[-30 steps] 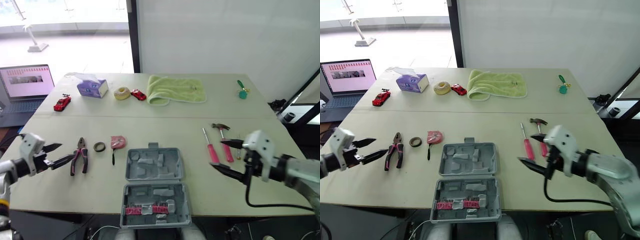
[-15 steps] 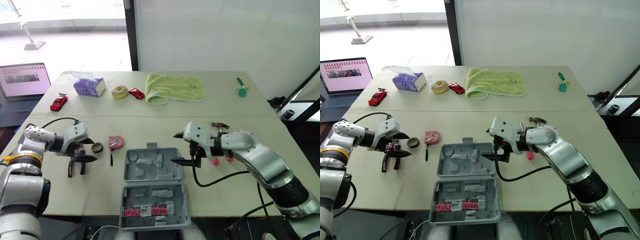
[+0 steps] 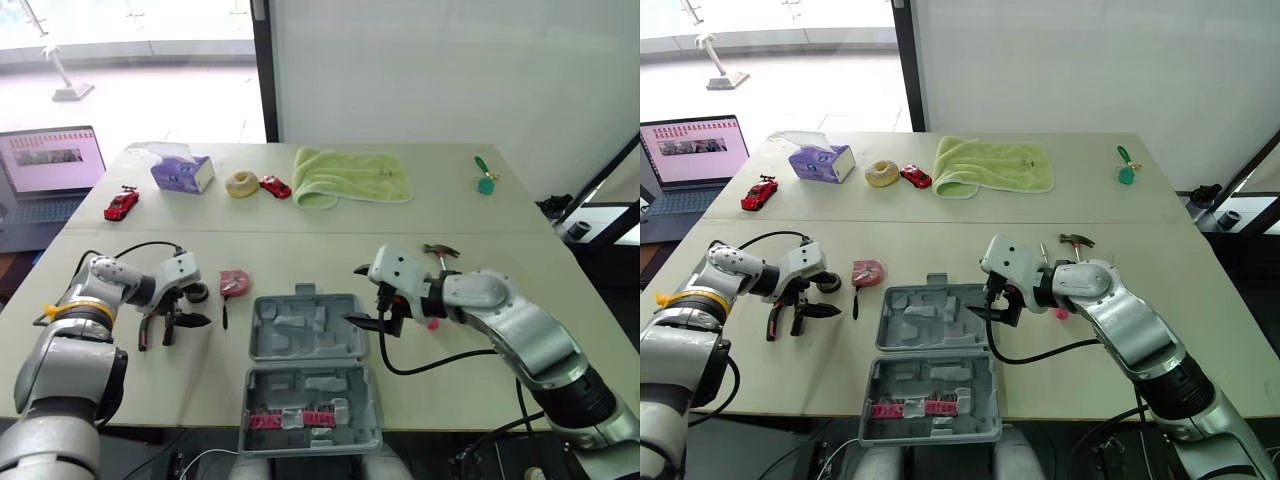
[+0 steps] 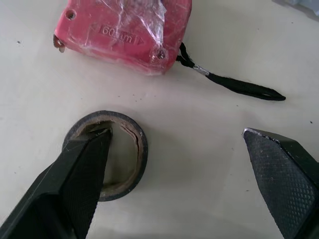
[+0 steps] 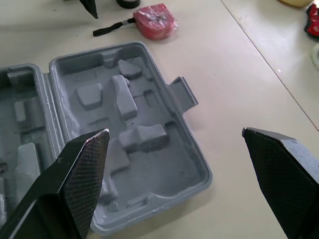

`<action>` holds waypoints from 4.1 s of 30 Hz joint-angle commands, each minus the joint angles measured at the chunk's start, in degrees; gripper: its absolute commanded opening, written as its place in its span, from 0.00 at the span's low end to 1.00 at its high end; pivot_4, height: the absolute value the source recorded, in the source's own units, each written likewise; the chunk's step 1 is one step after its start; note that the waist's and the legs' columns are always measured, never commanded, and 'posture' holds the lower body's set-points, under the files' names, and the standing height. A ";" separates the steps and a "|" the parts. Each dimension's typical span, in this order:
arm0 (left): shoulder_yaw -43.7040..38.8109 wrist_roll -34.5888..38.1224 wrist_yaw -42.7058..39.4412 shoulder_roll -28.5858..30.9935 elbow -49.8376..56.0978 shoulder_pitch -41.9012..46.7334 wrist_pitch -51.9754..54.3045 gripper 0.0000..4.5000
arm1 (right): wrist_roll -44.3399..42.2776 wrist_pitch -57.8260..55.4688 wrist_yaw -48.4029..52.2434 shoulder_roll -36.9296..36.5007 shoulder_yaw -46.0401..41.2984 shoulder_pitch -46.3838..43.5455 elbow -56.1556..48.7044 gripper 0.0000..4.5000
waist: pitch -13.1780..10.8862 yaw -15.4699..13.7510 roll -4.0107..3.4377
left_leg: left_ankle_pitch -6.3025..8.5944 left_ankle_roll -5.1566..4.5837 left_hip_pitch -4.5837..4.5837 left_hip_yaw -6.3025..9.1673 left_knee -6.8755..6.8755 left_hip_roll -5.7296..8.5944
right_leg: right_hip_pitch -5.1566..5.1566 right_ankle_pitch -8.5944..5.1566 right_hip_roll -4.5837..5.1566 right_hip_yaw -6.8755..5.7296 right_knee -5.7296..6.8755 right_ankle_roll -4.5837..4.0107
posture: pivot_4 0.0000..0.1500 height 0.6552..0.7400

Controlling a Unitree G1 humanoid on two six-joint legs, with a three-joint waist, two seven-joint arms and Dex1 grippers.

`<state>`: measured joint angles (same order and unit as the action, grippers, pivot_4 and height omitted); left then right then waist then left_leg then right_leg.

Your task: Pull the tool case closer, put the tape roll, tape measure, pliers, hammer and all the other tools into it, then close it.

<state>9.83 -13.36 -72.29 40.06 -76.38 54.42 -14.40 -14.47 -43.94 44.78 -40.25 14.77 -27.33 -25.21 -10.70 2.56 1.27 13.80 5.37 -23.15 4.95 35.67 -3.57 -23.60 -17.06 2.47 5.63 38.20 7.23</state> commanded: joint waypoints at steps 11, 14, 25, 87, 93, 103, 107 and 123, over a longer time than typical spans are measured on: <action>-1.47 -1.01 2.91 0.82 -0.43 2.98 0.45 0.01 | -0.39 -1.82 -2.54 0.98 -1.34 0.58 -4.37 1.00 | 0.00 0.01 0.00 | 0.00 0.00 -0.01 0.01 0.01 0.00 | 0.01 0.00 0.00 0.00 -0.01 0.00 | 1.00 1.00; -2.31 -0.22 1.16 1.50 -0.15 4.17 -0.40 0.01 | -0.26 -1.74 -2.79 1.02 -1.08 0.73 -4.40 1.00 | 0.00 -0.01 0.00 | 0.00 0.00 -0.02 0.02 0.02 0.00 | 0.00 0.00 0.00 -0.02 -0.01 0.00 | 1.00 1.00; -1.34 7.07 -20.21 -2.80 4.33 10.71 1.28 0.01 | 0.81 -1.01 -3.94 2.22 0.22 1.35 -3.96 1.00 | 0.00 0.02 0.00 | 0.00 0.00 -0.07 0.05 0.06 0.01 | 0.03 0.00 0.03 -0.09 -0.02 0.00 | 1.00 1.00; 6.86 0.63 -19.46 -12.46 3.57 11.34 -9.95 0.76 | 0.03 -7.34 -9.11 5.72 -0.15 2.07 -8.26 1.00 | 0.00 0.00 0.00 | 0.09 -0.17 -0.10 0.17 0.38 0.01 | 0.16 0.00 -0.01 -0.15 0.03 0.00 | 1.00 1.00; 5.77 4.31 -20.21 -10.59 4.92 11.77 -8.07 0.76 | 0.12 -6.95 -8.96 5.80 0.15 1.99 -7.96 1.00 | 0.00 0.14 -0.01 | 0.09 -0.17 -0.10 0.18 0.37 0.01 | 0.16 0.00 -0.01 -0.15 0.03 0.00 | 1.00 1.00; -2.72 10.82 -17.12 -9.34 8.29 7.06 -1.41 0.37 | 0.09 -6.70 -9.01 6.09 0.46 2.45 -8.12 1.00 | 0.00 0.07 -0.01 | 0.10 -0.17 -0.11 0.20 0.37 0.01 | 0.16 0.00 -0.01 -0.17 0.03 0.00 | 1.00 1.00; -4.84 12.75 -14.61 -10.01 11.30 4.10 0.16 0.37 | 0.03 -6.70 -8.95 6.01 0.37 2.76 -8.22 1.00 | 0.00 0.04 -0.01 | 0.10 -0.17 -0.11 0.21 0.38 0.01 | 0.16 0.00 0.00 -0.18 0.04 0.00 | 1.00 1.00; -4.40 12.72 -6.18 -11.23 16.14 -7.33 -9.42 0.37 | 0.01 -6.73 -9.00 6.16 0.55 2.56 -8.00 1.00 | 0.01 -0.06 -0.02 | 0.10 -0.17 -0.11 0.22 0.40 0.01 | 0.17 0.00 0.01 -0.20 0.04 0.00 | 1.00 1.00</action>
<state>5.04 -0.04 -79.16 28.55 -60.62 47.28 -21.27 -14.20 -51.42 35.79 -34.62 15.49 -24.50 -32.18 -10.69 2.50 1.25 13.90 5.20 -23.26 5.17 36.07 -3.56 -23.43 -17.06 2.48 5.43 38.23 7.23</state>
